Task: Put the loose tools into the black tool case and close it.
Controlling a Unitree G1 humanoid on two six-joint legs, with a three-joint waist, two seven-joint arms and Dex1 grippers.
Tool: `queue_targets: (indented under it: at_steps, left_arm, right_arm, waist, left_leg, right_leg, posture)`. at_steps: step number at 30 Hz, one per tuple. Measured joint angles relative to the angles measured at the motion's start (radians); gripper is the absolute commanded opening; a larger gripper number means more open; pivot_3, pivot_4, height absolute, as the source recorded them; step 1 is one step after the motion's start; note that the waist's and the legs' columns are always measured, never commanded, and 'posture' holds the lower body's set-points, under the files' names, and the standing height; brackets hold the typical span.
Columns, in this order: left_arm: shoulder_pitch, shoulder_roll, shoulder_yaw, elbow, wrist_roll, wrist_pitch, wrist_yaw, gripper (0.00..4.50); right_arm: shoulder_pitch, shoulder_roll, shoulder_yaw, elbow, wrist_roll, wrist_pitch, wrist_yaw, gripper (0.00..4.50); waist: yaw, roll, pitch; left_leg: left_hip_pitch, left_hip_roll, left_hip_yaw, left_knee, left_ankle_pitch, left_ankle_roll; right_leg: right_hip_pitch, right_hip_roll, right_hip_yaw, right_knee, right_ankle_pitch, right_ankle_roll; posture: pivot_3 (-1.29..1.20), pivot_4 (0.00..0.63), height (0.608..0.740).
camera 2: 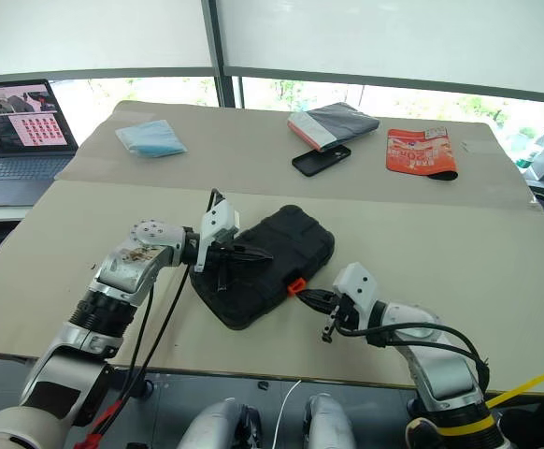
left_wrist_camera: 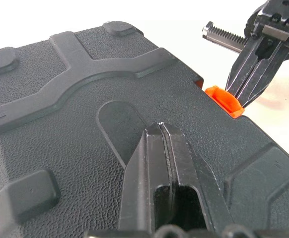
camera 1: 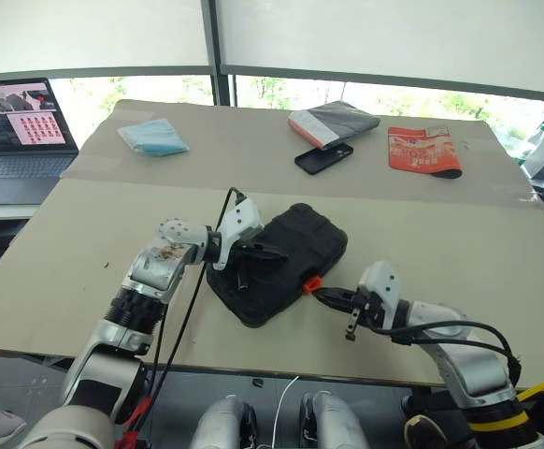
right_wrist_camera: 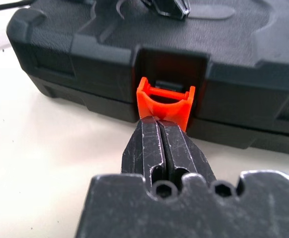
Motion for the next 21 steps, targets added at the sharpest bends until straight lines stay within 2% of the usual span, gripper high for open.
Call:
queue_targets:
  at_steps: [10,16,19,21]
  left_arm:
    - [0.008,-0.001,-0.004,-0.014,-0.001,0.006,-0.002,0.02]
    - [0.057,-0.001,0.05,-0.039,-0.054,-0.027,-0.022,0.02]
    - [0.116,0.022,0.112,-0.057,-0.119,-0.079,-0.057,0.71]
    - [0.157,0.068,0.169,-0.073,-0.15,-0.106,-0.074,1.45]
  right_arm:
    - [-0.051,0.033,0.006,0.014,0.01,-0.033,-0.009,0.0]
    - [-0.011,-0.011,-0.022,-0.012,0.038,-0.037,0.026,0.0]
    - [0.036,-0.055,-0.097,-0.047,0.098,-0.007,0.04,0.78]
    - [0.068,-0.093,-0.16,-0.07,0.118,-0.007,0.054,1.51]
  waist:
    - [0.006,0.002,-0.001]
    - [0.006,0.004,-0.002]
    - [0.005,0.004,-0.001]
    - [0.002,0.004,-0.001]
  left_leg:
    - [0.0,0.0,0.0,0.0,-0.001,0.0]
    - [0.0,0.0,0.0,-0.001,-0.001,0.0]
    - [-0.003,0.0,0.0,-0.001,-0.001,0.0]
    - [-0.004,0.0,0.0,-0.001,-0.001,-0.001]
  right_leg:
    - [0.001,0.0,0.0,-0.001,0.0,0.0]
    - [0.0,-0.001,0.0,-0.001,0.0,0.0]
    - [-0.003,-0.001,0.0,-0.002,0.0,0.0]
    - [-0.004,-0.001,0.0,-0.001,0.0,0.0]
  posture:
    - [0.0,0.15,0.74]
    - [0.0,0.15,0.74]
    - [0.0,0.15,0.74]
    - [0.0,0.15,0.74]
